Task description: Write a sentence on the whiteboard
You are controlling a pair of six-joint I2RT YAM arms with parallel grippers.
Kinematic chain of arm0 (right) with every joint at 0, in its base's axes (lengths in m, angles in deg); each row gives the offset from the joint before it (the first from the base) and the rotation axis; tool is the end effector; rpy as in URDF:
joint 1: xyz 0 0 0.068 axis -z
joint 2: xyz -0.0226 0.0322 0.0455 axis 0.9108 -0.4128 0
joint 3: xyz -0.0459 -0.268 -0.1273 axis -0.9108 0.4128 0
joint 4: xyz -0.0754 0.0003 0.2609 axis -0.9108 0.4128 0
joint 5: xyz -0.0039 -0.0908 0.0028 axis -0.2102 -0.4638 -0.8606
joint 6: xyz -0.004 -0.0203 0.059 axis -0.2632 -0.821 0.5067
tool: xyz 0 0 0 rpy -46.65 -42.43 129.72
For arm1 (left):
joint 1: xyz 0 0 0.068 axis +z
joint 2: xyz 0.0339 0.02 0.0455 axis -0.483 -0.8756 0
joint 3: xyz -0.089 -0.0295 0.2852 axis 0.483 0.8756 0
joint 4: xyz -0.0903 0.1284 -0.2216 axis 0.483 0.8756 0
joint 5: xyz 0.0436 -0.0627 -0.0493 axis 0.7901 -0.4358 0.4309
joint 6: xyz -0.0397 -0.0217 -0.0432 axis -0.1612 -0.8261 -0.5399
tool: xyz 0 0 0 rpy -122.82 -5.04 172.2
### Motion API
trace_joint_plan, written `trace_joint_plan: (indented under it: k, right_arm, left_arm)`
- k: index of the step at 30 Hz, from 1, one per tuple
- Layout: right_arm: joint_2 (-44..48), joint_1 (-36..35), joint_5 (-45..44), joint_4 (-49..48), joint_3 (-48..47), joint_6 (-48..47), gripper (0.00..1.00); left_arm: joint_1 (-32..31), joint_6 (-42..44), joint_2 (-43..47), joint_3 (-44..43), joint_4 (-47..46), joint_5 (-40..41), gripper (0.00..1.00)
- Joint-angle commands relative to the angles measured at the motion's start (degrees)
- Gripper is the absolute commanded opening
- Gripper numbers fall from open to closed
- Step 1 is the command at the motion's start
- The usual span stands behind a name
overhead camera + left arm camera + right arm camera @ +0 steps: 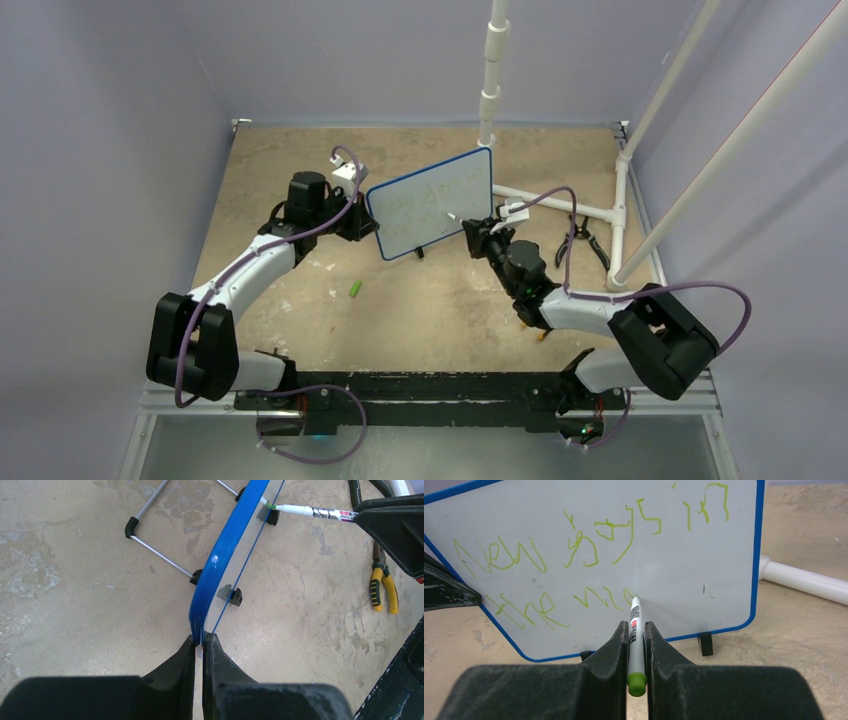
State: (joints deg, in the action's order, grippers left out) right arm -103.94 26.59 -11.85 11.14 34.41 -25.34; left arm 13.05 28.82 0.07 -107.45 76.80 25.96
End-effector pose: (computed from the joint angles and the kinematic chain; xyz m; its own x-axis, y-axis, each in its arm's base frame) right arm 0.2232 0.1624 0.2248 -0.1055 0.2634 -0.9589 -0.3509 0.8924 0.2838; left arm 0.2889 -0.1046 0.2662 -0.6138 0.0460 -0.7881 0.5292 0.7647 -0.3675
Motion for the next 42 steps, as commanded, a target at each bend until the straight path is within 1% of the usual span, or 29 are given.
trace_joint_plan:
  k: [1,12,17,21,27,36,42]
  right_arm:
    - [-1.14,0.09,-1.79,0.32,-2.49,0.05,0.00]
    - [-2.22,0.10,-3.92,3.43,-3.05,2.23,0.00]
    - [-1.19,0.18,-4.49,1.69,-2.93,1.58,0.00]
    - [1.66,0.13,-5.25,-0.52,-1.69,0.46,0.00]
    - [5.25,0.09,-2.78,-3.67,-0.57,-1.38,0.00]
    - [0.70,0.18,-1.60,-4.35,-3.92,-2.97,0.00]
    - [-1.05,0.21,-3.12,-1.92,-4.33,-2.29,0.00]
  left_arm:
    - [-0.16,-0.67,2.62,-0.95,-1.47,-0.54,0.00]
    - [-0.16,-0.69,2.80,-0.94,-1.28,-0.18,0.00]
    - [-0.16,-0.65,2.77,-0.96,-1.32,-0.28,0.00]
    - [-0.16,-0.72,2.94,-0.98,-1.28,-0.27,0.00]
    - [-0.16,-0.83,2.99,-0.88,-1.37,-0.46,0.00]
    - [-0.16,-0.73,2.99,-0.84,-1.37,-0.52,0.00]
    - [-0.16,-0.65,3.04,-0.89,-1.28,-0.52,0.00]
